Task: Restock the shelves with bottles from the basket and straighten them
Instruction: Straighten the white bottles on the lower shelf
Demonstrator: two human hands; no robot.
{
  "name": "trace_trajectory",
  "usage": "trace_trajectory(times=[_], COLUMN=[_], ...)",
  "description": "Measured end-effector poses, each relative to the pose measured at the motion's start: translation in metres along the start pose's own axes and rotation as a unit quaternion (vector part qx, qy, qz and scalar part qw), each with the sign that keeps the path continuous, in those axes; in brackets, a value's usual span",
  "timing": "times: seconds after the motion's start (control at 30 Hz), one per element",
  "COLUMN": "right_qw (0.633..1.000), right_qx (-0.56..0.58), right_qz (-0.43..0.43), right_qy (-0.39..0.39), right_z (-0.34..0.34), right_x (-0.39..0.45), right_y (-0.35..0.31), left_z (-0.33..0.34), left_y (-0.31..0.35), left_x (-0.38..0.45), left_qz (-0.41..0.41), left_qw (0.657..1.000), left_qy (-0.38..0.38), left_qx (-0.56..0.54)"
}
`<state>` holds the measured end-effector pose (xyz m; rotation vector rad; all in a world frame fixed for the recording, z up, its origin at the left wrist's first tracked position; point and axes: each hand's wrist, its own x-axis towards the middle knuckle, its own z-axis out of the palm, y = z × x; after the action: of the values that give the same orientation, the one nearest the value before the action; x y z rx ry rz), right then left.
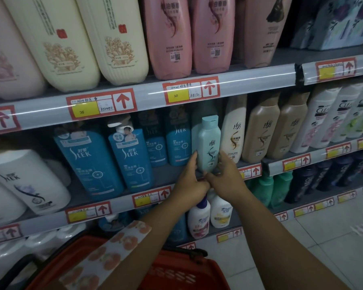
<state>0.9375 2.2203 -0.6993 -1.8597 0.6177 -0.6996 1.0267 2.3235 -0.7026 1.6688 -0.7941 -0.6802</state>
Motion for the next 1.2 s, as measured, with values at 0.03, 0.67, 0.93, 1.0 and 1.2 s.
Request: trace_trajectory(times=[0.03,0.67,0.93,1.0,1.2], right_qw=[1.000,1.000,1.000,1.000,0.999], right_qx=[-0.008,0.000,0.011,0.015,0.025], right_qz=[-0.003,-0.003,-0.006,-0.003,-0.002], right_qy=[-0.002,-0.020,-0.019,-0.020,-0.024], right_z=[0.000,-0.004,-0.005,-0.006,-0.008], right_x=[0.000,-0.004,-0.007,-0.007,-0.010], right_y=[0.001,-0.003,-0.008,-0.008,-0.013], left_z=[0.000,-0.001,-0.002,-0.001,0.002], left_y=[0.001,0.011,0.018,0.019,0.024], left_x=[-0.001,-0.007,-0.013,-0.014,-0.018], left_qz=[0.003,-0.013,-0.025,-0.026,-0.018], left_qw=[1.000,0.999,0.998,0.998,0.999], left_qy=[0.001,-0.014,-0.017,-0.017,-0.005], left_qx=[0.004,0.035,0.052,0.054,0.051])
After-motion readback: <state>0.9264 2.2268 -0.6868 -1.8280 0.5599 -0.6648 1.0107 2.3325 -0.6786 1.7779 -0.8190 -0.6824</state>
